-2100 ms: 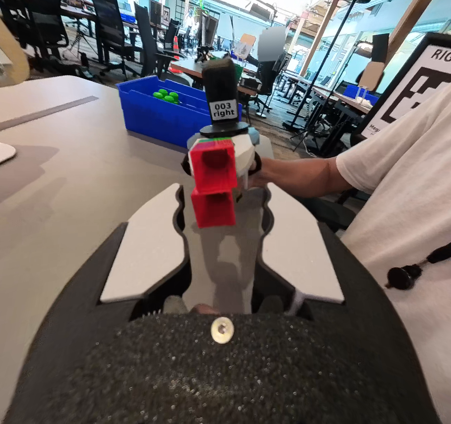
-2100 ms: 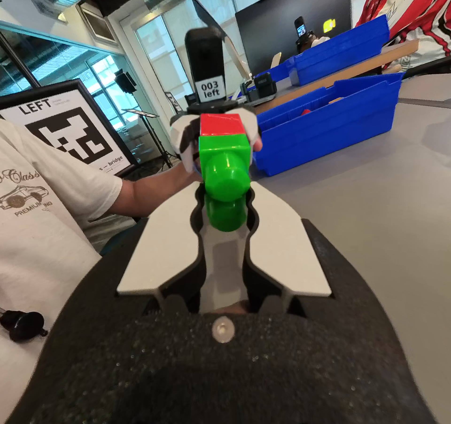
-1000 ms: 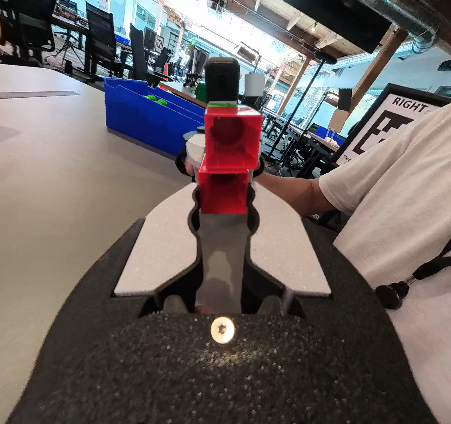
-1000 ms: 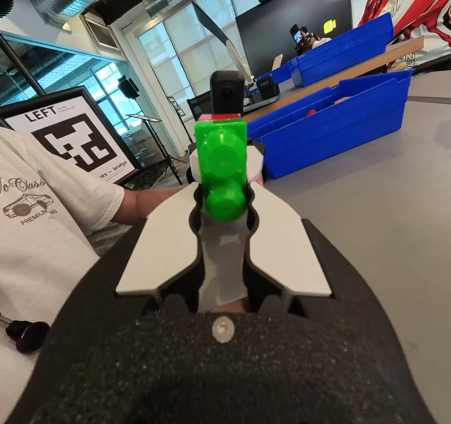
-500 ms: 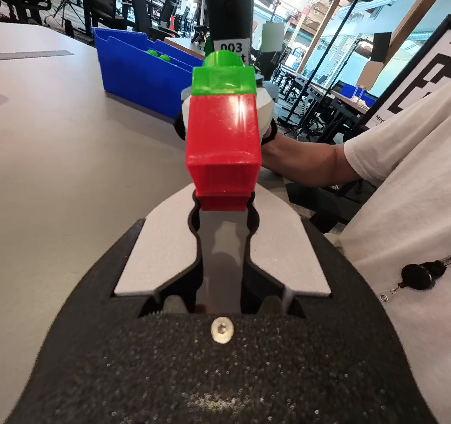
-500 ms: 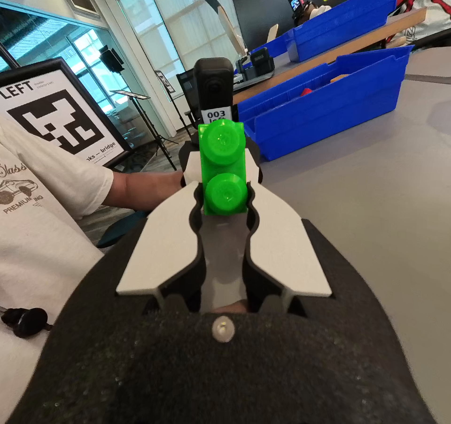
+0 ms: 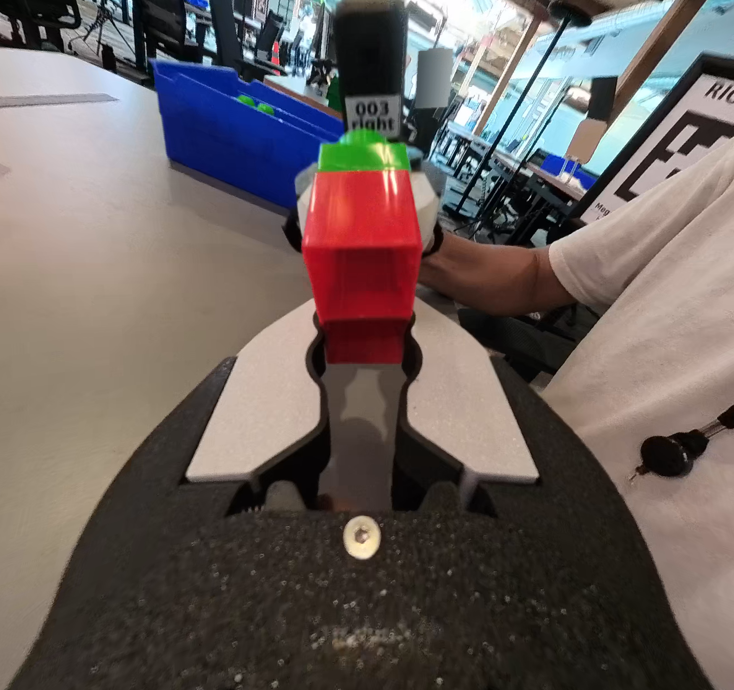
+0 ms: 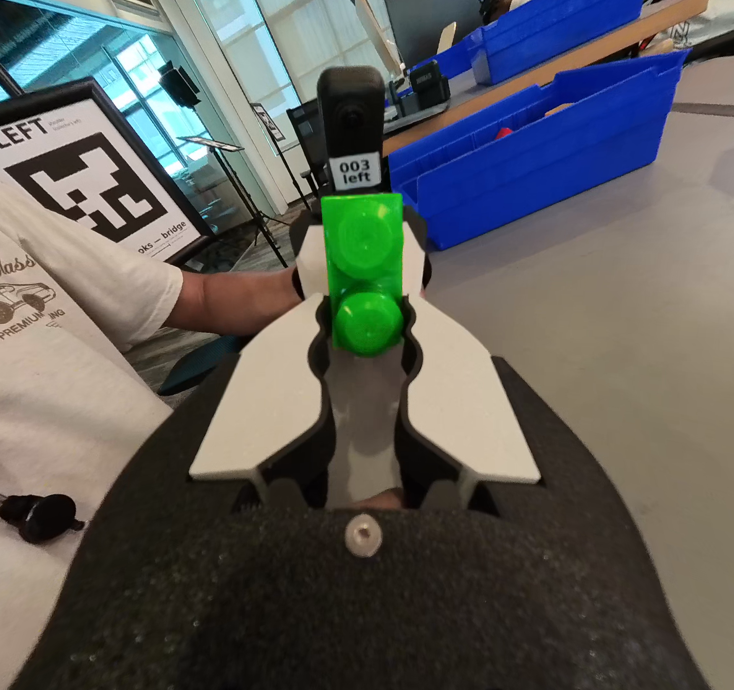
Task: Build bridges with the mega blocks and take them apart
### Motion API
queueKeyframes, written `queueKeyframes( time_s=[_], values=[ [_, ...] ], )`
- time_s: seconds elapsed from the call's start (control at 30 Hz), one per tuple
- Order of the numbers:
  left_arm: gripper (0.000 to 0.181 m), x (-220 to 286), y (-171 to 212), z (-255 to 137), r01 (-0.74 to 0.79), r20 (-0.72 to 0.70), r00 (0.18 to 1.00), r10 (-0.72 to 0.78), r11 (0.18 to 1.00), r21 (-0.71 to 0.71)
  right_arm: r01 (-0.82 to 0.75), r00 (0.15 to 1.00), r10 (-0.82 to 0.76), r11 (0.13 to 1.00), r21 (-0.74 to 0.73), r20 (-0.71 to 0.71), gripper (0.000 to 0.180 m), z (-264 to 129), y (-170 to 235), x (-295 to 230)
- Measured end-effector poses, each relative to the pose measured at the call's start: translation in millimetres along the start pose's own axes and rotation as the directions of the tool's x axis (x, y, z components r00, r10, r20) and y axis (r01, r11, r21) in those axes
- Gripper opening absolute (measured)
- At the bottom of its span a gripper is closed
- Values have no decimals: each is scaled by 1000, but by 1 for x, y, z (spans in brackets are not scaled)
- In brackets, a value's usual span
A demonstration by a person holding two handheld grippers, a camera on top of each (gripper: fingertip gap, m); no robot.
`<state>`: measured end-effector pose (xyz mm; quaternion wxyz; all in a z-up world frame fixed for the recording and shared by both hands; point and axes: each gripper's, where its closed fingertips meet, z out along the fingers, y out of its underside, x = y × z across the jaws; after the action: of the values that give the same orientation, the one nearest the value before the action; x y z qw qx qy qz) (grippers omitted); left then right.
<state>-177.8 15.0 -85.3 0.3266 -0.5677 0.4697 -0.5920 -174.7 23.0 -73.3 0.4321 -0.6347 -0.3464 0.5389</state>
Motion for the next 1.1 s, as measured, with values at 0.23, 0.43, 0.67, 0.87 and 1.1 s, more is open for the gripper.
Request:
queueKeyframes(
  time_s=[0.23, 0.43, 0.67, 0.87, 1.1],
  values=[
    [35, 1, -24, -6, -41, 12, 999, 41, 999, 28, -30, 999, 30, 999, 16, 15, 33, 10, 9, -3],
    [35, -2, -26, -7, -27, 14, 1000, 26, 997, 73, -47, 999, 46, 997, 60, 22, 33, 9, 4, 0],
    [35, -3, -26, -9, -3, 1, 1000, 3, 997, 77, -53, 999, 52, 996, 68, 15, 33, 11, 2, 2],
    [45, -4, -34, -25, 22, 25, 999, -25, 993, 114, -51, 999, 51, 996, 68, 1, 33, 5, 1, 7],
    [32, -7, -32, -30, -47, 103, 994, 36, 994, 101, -57, 998, 56, 995, 83, 6, 33, 3, -3, 5]
  ],
)
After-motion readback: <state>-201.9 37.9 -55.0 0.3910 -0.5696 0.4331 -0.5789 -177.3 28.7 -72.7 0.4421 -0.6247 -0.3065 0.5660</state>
